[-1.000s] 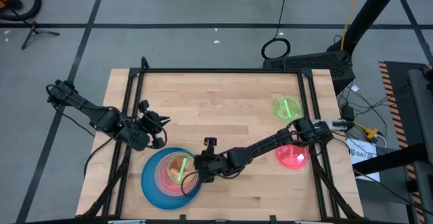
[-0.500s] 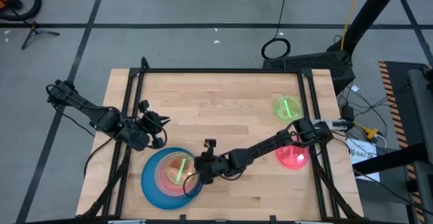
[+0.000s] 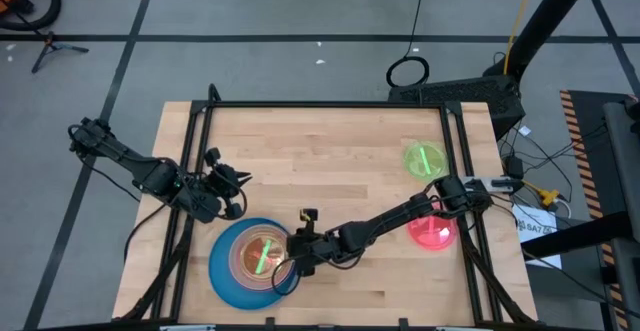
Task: Stack plastic plates
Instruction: Stack the pink plate on the bottom green plate, then stack the green plate on the pink plate
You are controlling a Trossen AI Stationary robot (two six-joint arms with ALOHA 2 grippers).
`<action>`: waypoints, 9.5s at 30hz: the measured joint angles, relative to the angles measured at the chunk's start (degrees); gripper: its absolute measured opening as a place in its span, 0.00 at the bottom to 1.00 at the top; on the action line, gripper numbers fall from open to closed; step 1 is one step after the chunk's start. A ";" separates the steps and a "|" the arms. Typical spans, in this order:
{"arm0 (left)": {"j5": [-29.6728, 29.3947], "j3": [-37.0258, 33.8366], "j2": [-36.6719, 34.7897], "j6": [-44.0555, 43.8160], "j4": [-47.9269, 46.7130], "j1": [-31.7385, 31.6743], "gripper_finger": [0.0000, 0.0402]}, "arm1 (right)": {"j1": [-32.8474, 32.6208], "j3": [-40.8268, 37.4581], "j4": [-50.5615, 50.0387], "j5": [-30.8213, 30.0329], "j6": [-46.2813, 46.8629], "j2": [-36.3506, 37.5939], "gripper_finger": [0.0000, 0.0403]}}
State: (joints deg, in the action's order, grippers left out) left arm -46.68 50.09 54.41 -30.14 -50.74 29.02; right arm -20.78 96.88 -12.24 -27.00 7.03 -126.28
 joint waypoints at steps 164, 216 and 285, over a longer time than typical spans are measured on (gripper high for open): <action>0.05 -0.02 -0.01 0.40 0.84 0.02 0.12 | -3.97 17.55 -17.54 16.81 -26.45 -2.99 0.05; 0.13 -0.02 0.02 0.25 0.74 0.01 0.12 | 1.47 17.44 -23.43 1.66 -12.70 -6.11 0.20; -6.36 -0.02 8.20 6.45 1.22 -0.15 0.12 | 34.21 -52.02 -35.46 7.66 43.11 49.96 0.31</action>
State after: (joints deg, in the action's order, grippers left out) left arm -53.04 50.06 62.61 -23.68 -49.52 28.86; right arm 13.43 44.86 -47.69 -19.34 50.14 -76.32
